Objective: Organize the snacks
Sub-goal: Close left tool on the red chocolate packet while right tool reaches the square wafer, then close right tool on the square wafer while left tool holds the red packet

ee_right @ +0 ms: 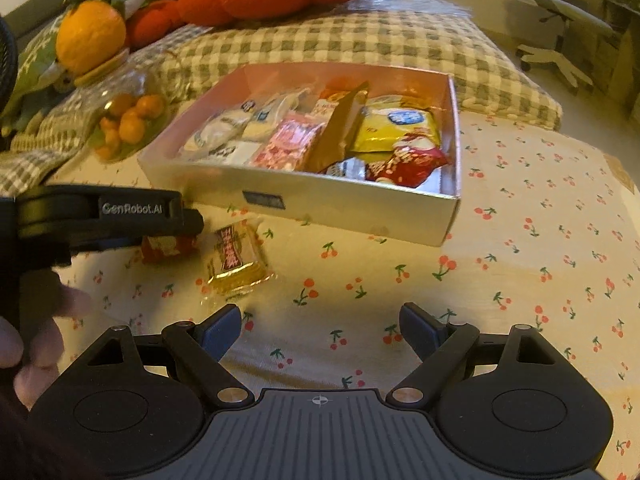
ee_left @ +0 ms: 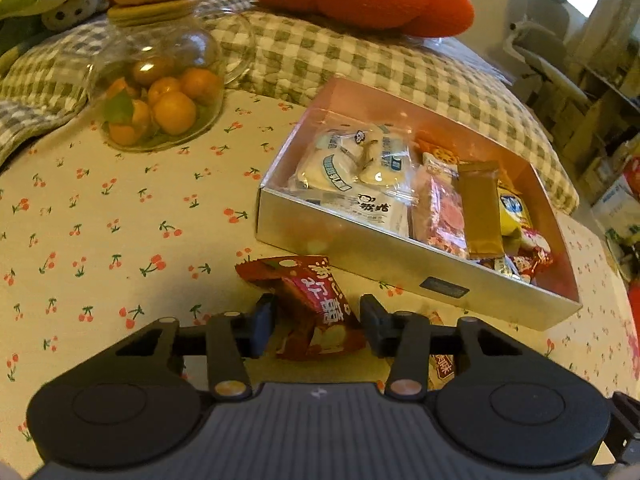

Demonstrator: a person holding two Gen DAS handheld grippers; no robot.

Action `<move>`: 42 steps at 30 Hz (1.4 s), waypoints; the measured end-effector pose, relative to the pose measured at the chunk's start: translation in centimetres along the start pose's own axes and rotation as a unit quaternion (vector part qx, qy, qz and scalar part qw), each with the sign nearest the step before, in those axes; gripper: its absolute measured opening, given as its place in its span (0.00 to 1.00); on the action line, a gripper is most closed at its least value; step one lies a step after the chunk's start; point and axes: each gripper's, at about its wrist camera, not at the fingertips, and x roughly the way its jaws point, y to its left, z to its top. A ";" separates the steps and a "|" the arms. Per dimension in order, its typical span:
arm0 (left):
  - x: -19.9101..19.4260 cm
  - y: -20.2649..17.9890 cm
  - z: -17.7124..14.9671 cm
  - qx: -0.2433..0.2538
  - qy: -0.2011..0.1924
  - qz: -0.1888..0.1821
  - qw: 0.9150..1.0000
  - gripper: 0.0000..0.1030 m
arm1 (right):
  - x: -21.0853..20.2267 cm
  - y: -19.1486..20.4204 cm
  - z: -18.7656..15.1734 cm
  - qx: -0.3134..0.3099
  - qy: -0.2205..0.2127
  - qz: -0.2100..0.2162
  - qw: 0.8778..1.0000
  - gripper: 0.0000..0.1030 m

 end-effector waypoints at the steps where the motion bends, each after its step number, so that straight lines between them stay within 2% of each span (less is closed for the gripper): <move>1: 0.0 0.0 0.0 0.004 0.001 0.000 1.000 0.35 | 0.1 0.1 -0.1 -0.003 0.002 -0.001 1.000 0.86; 4: -0.1 0.3 0.1 0.017 0.009 -0.008 1.000 0.29 | 0.3 0.5 -0.2 -0.017 -0.002 -0.007 1.000 0.86; 11: -0.8 1.7 -0.1 0.049 0.024 -0.021 0.998 0.26 | 0.9 1.6 -0.7 -0.052 -0.010 -0.014 0.998 1.00; 23: -1.9 3.9 -0.7 0.092 0.021 -0.027 0.995 0.28 | 1.4 2.1 -0.8 -0.057 -0.042 -0.017 0.997 1.00; 27: -2.0 4.4 -1.0 0.095 0.014 -0.023 0.995 0.37 | 1.7 2.4 -0.6 -0.060 -0.051 -0.015 0.997 1.00; 37: -2.2 4.7 -1.5 0.111 0.003 -0.016 0.994 0.38 | 2.5 3.7 0.0 -0.065 -0.067 -0.010 0.996 1.00; 42: -2.2 5.1 -1.4 0.101 0.003 -0.017 0.995 0.37 | 2.4 4.4 -0.1 -0.077 -0.071 0.016 0.994 1.00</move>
